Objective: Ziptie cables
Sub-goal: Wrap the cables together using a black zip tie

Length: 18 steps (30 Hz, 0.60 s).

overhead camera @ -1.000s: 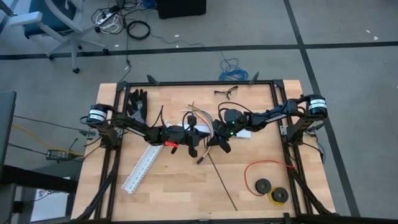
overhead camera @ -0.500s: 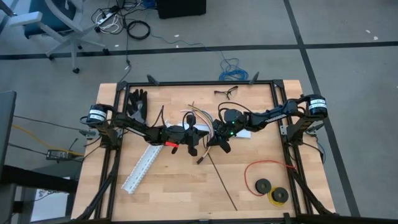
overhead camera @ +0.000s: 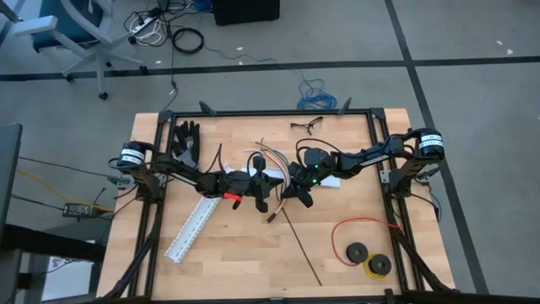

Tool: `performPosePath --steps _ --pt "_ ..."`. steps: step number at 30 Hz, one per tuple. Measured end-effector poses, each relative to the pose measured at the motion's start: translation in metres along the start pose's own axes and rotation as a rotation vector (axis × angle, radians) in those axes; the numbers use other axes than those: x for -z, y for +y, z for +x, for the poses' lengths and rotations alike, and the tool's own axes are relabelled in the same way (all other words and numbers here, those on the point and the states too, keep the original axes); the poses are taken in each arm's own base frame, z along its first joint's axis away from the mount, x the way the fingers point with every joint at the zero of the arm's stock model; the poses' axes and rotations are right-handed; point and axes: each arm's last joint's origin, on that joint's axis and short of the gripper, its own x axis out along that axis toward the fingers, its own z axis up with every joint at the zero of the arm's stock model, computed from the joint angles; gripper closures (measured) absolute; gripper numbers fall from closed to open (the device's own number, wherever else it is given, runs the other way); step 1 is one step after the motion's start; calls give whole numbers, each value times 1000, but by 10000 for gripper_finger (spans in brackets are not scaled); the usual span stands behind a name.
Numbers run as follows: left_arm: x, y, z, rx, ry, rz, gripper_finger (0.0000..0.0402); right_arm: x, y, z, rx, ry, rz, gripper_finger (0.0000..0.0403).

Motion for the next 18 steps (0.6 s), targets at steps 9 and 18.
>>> performPosePath --steps 9,18 --pt "-4 -5 -2 12 -16 2 401 0 0 0 0 1 2 403" --pt "-1 -12 -4 27 42 79 401 0 0 0 -17 8 9 403"
